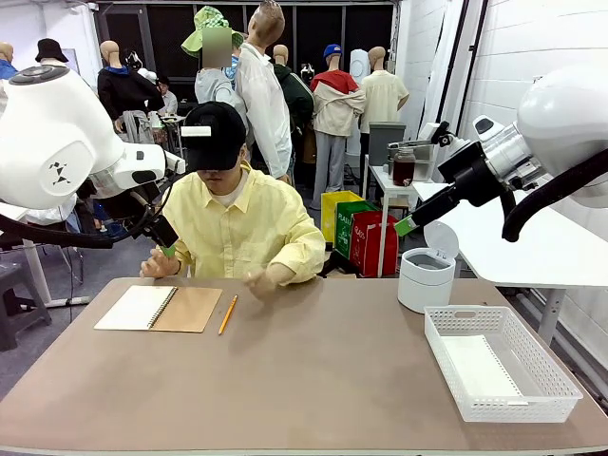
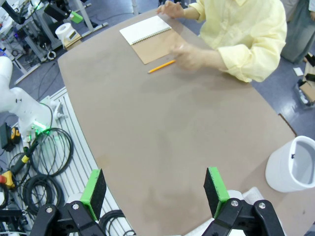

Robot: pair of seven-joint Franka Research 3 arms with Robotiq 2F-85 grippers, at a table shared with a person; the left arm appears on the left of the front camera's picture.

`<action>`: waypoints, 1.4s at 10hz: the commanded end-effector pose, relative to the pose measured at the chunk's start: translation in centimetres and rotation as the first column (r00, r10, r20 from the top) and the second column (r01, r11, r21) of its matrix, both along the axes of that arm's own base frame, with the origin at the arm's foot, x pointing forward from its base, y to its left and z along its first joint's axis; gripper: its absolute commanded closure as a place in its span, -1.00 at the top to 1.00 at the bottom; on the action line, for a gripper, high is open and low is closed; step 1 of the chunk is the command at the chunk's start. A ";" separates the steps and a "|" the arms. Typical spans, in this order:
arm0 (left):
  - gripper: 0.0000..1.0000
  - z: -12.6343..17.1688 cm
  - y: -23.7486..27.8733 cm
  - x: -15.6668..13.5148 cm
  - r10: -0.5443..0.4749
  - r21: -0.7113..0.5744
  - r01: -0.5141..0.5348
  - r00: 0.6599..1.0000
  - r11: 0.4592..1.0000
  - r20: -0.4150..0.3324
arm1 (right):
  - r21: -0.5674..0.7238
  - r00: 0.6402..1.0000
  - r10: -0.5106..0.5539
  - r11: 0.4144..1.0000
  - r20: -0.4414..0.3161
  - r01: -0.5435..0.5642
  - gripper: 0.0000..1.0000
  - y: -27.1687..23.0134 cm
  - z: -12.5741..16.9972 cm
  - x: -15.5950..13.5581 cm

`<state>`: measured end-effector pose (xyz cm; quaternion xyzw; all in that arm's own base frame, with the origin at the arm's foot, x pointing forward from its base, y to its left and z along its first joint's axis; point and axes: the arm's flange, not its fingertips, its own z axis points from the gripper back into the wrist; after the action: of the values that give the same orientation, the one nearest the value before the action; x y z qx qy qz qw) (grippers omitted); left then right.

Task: Sort the paper based on its condition.
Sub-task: If a person hands you a paper, place it in the Organizing basket , and if it's crumpled, put it in the Trash can.

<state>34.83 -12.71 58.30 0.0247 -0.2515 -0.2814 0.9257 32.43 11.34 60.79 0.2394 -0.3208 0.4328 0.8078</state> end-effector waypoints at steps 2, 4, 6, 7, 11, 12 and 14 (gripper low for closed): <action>1.00 0.0 0.1 0.0 -0.004 -0.003 0.004 1.000 1.000 0.005 | 0.004 1.000 0.004 1.000 -0.005 -0.004 1.00 -0.1 0.0 0.0; 1.00 0.0 0.1 0.0 -0.004 -0.003 0.004 1.000 1.000 0.005 | 0.004 1.000 0.004 1.000 -0.005 -0.004 1.00 -0.1 0.0 0.0; 1.00 0.0 0.1 0.0 -0.004 -0.003 0.004 1.000 1.000 0.005 | 0.004 1.000 0.004 1.000 -0.005 -0.004 1.00 -0.1 0.0 0.0; 1.00 0.0 0.1 0.0 -0.004 -0.003 0.004 1.000 1.000 0.005 | 0.004 1.000 0.004 1.000 -0.005 -0.004 1.00 -0.1 0.0 0.0; 1.00 0.0 0.1 0.0 -0.004 -0.003 0.004 1.000 1.000 0.005 | 0.004 1.000 0.004 1.000 -0.005 -0.004 1.00 -0.1 0.0 0.0; 1.00 0.0 0.1 0.0 -0.004 -0.003 0.004 1.000 1.000 0.005 | 0.004 1.000 0.004 1.000 -0.005 -0.004 1.00 -0.1 0.0 0.0; 1.00 0.0 0.1 0.0 -0.004 -0.003 0.004 1.000 1.000 0.005 | -0.011 1.000 0.018 1.000 -0.002 -0.018 1.00 0.6 0.1 0.2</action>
<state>34.83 -12.70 58.30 0.0247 -0.2515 -0.2814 0.9257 32.40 11.49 60.80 0.2387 -0.3201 0.4343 0.8074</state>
